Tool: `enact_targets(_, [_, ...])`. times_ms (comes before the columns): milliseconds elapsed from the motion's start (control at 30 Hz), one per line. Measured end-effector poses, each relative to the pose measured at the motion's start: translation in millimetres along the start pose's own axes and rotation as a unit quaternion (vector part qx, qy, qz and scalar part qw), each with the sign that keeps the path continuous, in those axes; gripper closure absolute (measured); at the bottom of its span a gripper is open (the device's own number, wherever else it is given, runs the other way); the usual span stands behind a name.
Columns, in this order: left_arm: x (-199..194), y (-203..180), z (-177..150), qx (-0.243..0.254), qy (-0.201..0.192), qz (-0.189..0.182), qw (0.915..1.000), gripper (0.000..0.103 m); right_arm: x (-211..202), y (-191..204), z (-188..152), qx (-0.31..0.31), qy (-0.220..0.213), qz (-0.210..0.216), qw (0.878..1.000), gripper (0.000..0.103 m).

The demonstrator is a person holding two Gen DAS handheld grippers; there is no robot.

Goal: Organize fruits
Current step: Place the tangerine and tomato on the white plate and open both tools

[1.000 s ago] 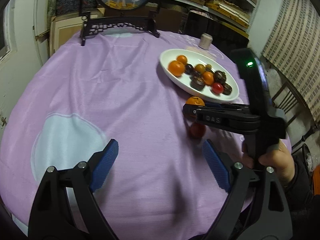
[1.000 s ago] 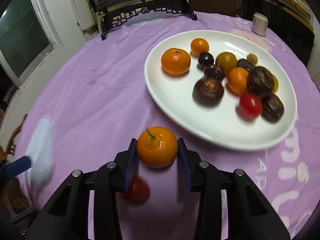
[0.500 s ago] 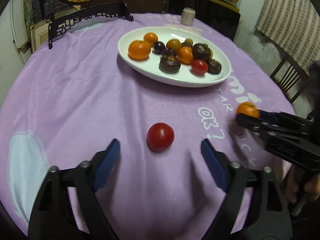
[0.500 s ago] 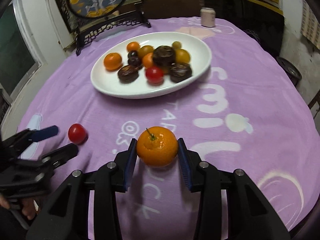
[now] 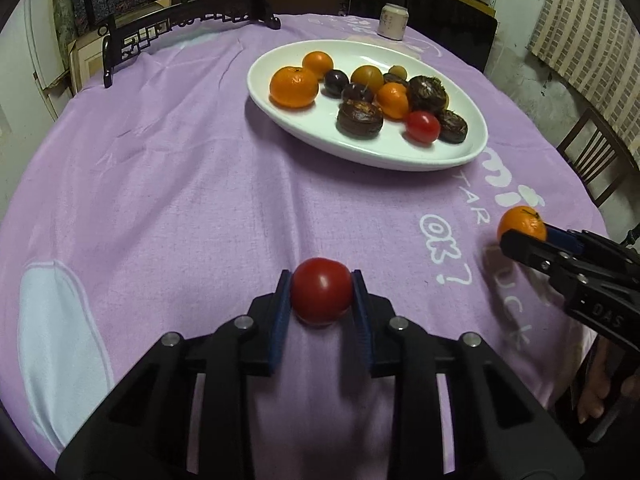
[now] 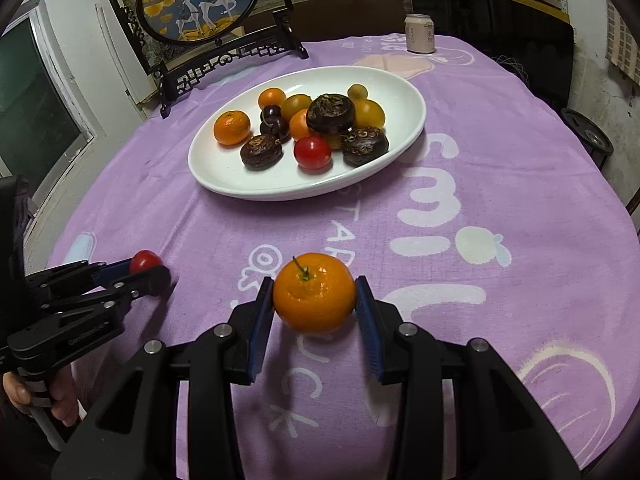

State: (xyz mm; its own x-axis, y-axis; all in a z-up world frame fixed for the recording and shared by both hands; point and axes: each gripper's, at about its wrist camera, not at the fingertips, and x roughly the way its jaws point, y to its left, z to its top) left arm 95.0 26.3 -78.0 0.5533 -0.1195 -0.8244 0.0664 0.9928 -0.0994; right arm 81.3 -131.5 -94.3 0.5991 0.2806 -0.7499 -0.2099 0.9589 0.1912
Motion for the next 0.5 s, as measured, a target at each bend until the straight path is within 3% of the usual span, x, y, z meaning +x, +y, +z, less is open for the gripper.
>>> enact_targets(267, [-27.6,-10.3,23.6,0.03,-0.038,-0.012,0.9987,0.074,-2.3,2.2,15.1,-0.008,-0.004,0.007,1.0,0.062])
enact_targets(500, [-2.8,-6.4,97.3,0.016,-0.048,-0.013,0.9986,0.074,15.0,19.7,63.0,-0.036,-0.013,0.016,0.999,0.062])
